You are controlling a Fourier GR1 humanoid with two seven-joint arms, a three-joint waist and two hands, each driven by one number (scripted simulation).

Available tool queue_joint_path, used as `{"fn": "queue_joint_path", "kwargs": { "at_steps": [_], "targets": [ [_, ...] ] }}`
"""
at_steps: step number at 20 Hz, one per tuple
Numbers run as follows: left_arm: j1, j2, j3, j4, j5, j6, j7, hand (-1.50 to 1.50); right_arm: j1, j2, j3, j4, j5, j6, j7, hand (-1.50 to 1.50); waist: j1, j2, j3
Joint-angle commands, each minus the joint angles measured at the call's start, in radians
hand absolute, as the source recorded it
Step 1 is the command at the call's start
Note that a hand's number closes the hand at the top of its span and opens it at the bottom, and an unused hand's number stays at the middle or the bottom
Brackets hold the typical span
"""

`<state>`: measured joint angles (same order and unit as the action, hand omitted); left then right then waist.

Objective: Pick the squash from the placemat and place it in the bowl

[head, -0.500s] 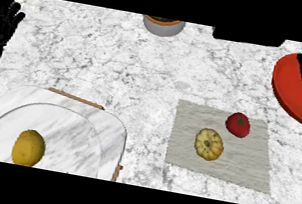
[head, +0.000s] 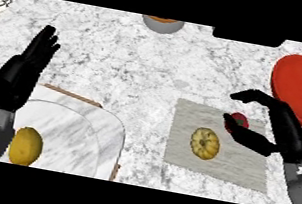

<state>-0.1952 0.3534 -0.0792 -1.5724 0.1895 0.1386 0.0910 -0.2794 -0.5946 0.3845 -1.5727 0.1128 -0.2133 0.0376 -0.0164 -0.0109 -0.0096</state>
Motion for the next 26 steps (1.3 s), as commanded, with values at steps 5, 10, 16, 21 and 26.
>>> {"fn": "queue_joint_path", "kwargs": {
  "at_steps": [5,10,16,21,26],
  "targets": [
    [0.091,-0.099,-0.092,-0.011,-0.060,0.063,-0.014,0.00,0.319,0.192,0.274,-0.143,0.411,-0.426,-0.228,-1.50,-0.011,0.001,0.010],
    [0.084,-0.118,-0.092,0.052,-0.072,0.045,-0.072,0.00,0.362,0.206,0.349,-0.240,0.780,-0.482,-0.002,-1.50,-0.005,0.005,0.007],
    [0.026,-0.138,-0.083,0.065,-0.081,0.065,-0.031,0.00,0.324,0.265,0.278,-0.416,1.043,-0.147,0.389,-1.50,-0.005,0.007,0.006],
    [0.045,-0.178,-0.118,0.061,-0.116,0.083,-0.047,0.00,0.314,0.404,0.350,-0.466,1.138,0.097,0.593,-1.50,0.010,0.009,0.008],
    [0.002,-0.144,-0.087,0.000,-0.095,0.060,0.046,0.00,0.302,0.462,0.318,-0.379,1.130,0.226,0.691,-1.50,0.017,0.009,0.009]
  ]
}}
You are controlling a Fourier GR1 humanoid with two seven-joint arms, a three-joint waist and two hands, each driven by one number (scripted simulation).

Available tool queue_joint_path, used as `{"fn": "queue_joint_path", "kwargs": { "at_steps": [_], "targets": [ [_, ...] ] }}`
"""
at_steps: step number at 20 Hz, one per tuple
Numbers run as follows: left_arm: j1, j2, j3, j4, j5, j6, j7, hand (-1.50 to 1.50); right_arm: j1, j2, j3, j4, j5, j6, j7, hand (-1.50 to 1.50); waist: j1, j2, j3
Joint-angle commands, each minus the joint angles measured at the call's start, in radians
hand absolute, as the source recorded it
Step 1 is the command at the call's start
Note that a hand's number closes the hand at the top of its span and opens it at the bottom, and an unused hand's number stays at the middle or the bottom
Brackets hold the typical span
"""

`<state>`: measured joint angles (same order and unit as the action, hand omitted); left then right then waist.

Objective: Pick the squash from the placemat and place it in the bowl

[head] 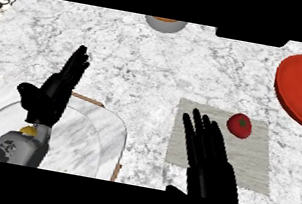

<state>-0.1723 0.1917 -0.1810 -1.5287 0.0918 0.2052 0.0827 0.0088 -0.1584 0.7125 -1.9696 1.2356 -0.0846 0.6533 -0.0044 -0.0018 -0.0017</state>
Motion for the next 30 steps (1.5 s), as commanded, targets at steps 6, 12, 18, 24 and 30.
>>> {"fn": "queue_joint_path", "kwargs": {
  "at_steps": [6,12,18,24,30],
  "targets": [
    [0.011,-0.017,0.030,0.025,-0.014,-0.036,-0.043,0.00,-0.039,0.077,-0.095,0.064,-0.032,0.214,0.107,-1.50,0.004,0.002,0.002],
    [-0.002,-0.032,0.063,0.013,-0.020,-0.067,-0.009,0.00,0.034,0.016,-0.144,0.049,-0.093,0.181,-0.009,-1.50,0.002,0.001,0.002],
    [0.056,-0.053,0.053,0.052,-0.061,-0.074,-0.095,0.00,0.150,0.001,-0.107,-0.014,-0.127,0.095,-0.080,-1.50,0.000,0.001,0.002],
    [0.058,-0.093,0.045,-0.017,-0.086,-0.062,-0.007,0.00,0.111,0.048,-0.128,0.006,-0.156,0.110,-0.103,-1.50,0.003,0.001,0.002],
    [0.015,-0.078,0.076,-0.022,-0.111,-0.066,0.023,0.00,0.139,0.005,-0.235,0.015,-0.267,0.098,-0.171,-1.50,0.002,0.002,0.002]
  ]
}}
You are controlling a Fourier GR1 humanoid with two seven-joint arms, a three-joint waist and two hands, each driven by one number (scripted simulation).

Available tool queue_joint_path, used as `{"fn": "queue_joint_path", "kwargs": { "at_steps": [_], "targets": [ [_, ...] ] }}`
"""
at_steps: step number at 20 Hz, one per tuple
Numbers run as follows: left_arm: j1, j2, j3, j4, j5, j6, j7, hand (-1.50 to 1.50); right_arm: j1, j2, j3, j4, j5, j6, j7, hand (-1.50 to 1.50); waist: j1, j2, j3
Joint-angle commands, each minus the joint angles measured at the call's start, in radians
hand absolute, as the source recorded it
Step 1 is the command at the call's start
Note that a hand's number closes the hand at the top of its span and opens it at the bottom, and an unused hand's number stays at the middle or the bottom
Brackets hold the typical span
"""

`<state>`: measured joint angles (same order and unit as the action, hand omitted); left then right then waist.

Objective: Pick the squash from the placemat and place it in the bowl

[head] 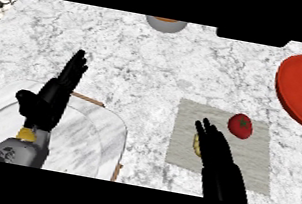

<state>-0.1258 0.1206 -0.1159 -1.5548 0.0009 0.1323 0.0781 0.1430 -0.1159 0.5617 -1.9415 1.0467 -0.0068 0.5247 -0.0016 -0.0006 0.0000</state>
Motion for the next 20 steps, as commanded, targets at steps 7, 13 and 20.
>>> {"fn": "queue_joint_path", "kwargs": {
  "at_steps": [7,13,20],
  "targets": [
    [-0.021,0.015,0.063,-0.003,0.014,-0.068,0.026,0.00,0.025,0.014,-0.083,0.148,-0.081,-0.115,-0.143,-1.50,0.000,0.000,0.000],
    [-0.060,-0.035,0.070,0.076,-0.011,-0.058,-0.022,0.00,-0.039,0.033,-0.146,0.218,-0.091,-0.114,-0.190,-1.50,-0.001,0.000,0.000],
    [-0.052,-0.048,0.047,0.020,-0.046,-0.027,0.035,0.00,-0.045,-0.003,-0.185,0.317,0.049,-0.162,-0.140,-1.50,-0.001,0.000,0.000]
  ]
}}
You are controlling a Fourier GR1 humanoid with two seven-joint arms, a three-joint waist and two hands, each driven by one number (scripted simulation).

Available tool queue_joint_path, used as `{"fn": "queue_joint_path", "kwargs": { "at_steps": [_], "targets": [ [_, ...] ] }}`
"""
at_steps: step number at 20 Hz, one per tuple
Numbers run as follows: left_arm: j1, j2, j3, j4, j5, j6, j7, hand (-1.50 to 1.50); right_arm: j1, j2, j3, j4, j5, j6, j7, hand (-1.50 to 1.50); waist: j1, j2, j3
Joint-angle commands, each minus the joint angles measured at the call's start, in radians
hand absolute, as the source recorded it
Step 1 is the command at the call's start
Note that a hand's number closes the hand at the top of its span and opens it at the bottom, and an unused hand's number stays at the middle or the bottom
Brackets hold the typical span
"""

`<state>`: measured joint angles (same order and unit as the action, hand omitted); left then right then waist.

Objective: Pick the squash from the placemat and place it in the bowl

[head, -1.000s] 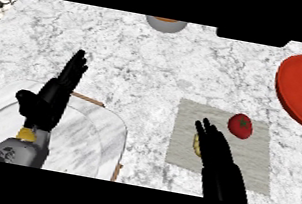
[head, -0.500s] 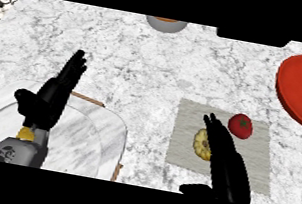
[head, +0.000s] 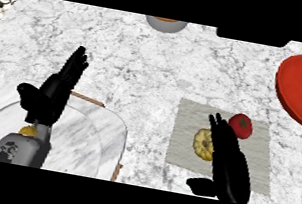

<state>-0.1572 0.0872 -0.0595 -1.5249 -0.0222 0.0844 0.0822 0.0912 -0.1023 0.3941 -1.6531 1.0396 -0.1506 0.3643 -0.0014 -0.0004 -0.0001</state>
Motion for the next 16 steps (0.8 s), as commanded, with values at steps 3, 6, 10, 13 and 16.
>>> {"fn": "queue_joint_path", "kwargs": {
  "at_steps": [3,6,10,13,16],
  "targets": [
    [-0.041,-0.009,0.024,0.098,-0.010,-0.011,-0.075,0.00,-0.072,-0.073,-0.116,0.074,-0.019,0.045,-0.042,-1.50,-0.002,0.002,0.000],
    [0.017,-0.010,-0.001,-0.047,-0.015,-0.014,0.029,0.00,-0.111,0.009,-0.100,0.188,-0.006,0.026,-0.042,-1.50,0.004,0.000,0.000],
    [0.009,-0.044,-0.022,-0.012,-0.046,0.018,0.010,0.00,-0.100,-0.048,-0.032,0.183,0.034,0.098,-0.099,1.50,0.003,0.001,0.000],
    [0.034,-0.047,-0.040,-0.069,-0.046,0.014,0.049,0.00,-0.148,-0.042,-0.007,0.266,0.082,0.092,-0.121,1.50,0.011,0.000,0.001],
    [0.010,-0.025,-0.007,-0.049,-0.041,0.008,0.039,0.00,-0.142,-0.047,-0.007,0.271,0.089,0.087,-0.141,1.50,0.005,0.001,0.000]
  ]
}}
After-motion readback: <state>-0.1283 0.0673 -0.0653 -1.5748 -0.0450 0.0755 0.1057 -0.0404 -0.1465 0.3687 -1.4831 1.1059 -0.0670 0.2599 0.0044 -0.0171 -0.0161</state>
